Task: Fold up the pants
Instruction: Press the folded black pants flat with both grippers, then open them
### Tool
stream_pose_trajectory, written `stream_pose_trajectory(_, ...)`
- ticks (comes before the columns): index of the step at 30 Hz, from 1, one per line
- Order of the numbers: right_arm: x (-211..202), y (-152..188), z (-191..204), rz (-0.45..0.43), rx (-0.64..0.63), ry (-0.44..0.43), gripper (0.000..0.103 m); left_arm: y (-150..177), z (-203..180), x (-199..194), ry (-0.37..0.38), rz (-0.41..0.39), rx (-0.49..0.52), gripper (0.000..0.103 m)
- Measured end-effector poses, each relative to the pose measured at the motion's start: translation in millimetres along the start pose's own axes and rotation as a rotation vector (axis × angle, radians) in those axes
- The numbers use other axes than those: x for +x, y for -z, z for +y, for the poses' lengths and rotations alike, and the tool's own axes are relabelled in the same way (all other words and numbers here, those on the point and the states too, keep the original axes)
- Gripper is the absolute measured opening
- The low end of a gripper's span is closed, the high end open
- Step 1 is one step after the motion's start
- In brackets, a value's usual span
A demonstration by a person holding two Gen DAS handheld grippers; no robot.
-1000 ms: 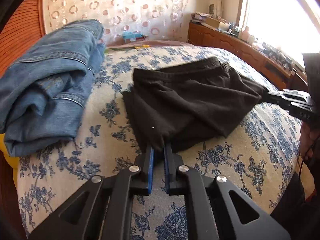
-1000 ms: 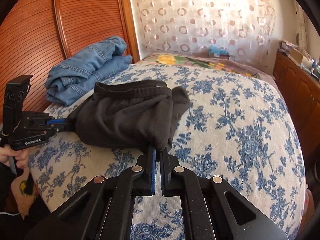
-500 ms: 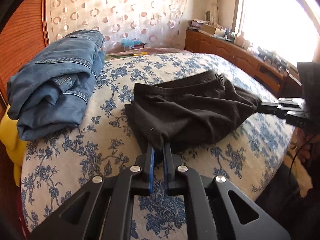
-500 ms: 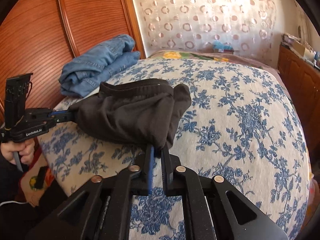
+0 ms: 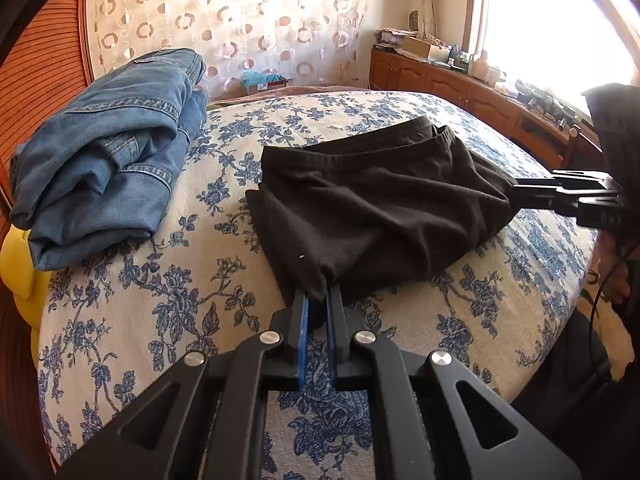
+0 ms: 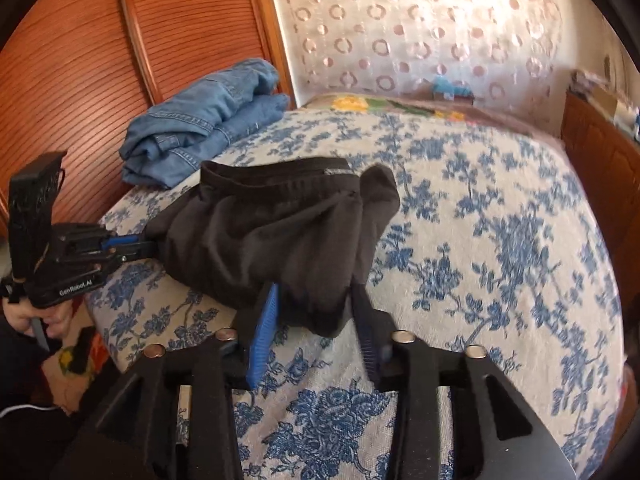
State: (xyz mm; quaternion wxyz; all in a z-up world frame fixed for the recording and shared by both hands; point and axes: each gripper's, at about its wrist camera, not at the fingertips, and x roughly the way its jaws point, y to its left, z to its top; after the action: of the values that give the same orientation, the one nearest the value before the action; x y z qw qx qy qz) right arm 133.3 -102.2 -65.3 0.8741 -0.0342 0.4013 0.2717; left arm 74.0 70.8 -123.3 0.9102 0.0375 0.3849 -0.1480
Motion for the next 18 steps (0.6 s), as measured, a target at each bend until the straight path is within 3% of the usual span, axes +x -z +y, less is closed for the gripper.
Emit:
stream_pose_trajectory(3,-6.4,1.9,-13.0,-0.007,0.046,-0.038,0.003,1.7,1.3,-0.1,0.002,0.002,-0.006,0.005)
stream_pose_trajectory(9,-28.2,1.4,-17.6,-0.047,0.032,-0.007,0.001,3.8,1.5,-0.4,0.002,-0.004,-0.006,0.005)
stream_pose_trajectory(18,-29.3,5.5,-26.1,-0.049,0.038,0.064,0.000,3.7,4.4,-3.7,0.008,-0.002,-0.032,0.007)
